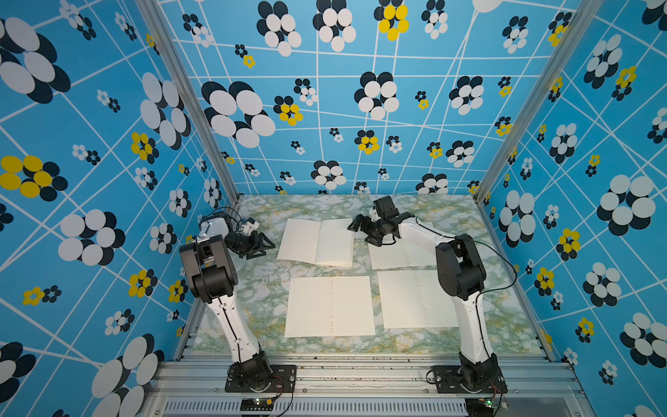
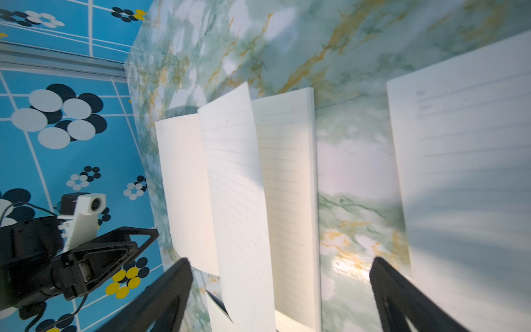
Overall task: Close the notebook
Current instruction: Close the notebook at the center of the board.
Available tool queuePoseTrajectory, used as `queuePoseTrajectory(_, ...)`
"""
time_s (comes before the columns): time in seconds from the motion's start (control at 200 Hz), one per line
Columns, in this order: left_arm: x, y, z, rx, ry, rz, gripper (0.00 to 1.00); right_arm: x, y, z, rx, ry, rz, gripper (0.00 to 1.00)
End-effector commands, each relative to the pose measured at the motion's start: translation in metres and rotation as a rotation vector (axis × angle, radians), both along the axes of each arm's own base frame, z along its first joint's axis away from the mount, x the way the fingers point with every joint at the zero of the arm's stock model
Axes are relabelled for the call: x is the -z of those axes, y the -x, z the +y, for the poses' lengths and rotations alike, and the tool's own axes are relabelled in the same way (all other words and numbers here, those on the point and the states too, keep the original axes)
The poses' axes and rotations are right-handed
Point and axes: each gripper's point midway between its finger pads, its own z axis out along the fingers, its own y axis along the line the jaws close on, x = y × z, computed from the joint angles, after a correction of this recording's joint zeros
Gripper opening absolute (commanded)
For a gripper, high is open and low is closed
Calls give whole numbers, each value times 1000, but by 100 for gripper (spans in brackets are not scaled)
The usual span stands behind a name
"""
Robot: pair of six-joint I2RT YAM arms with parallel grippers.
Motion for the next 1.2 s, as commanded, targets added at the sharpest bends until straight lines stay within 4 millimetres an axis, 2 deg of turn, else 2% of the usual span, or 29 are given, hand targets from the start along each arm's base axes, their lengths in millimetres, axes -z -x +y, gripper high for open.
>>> queuePoseTrajectory(0.0, 9, -1, -5, 1, 36, 27, 61, 14, -5, 12, -13, -35, 32, 99)
queuePoseTrajectory(0.345, 17, -5, -25, 47, 65, 43, 62, 40, -13, 28, -47, -27, 63, 99)
queuePoseTrajectory(0.6, 21, -25, -32, 48, 74, 26, 63, 52, -15, 36, -90, -12, 88, 99)
queuePoseTrajectory(0.86, 1, -41, -49, 81, 76, -44, 63, 57, -15, 40, -127, 6, 100, 99)
queuePoseTrajectory(1.014, -15, -39, -65, 117, 92, -67, 63, 59, -12, 40, -133, 4, 107, 99)
queuePoseTrajectory(1.194, -18, -35, -73, 137, 97, -63, 64, 64, -8, 40, -138, 3, 113, 99)
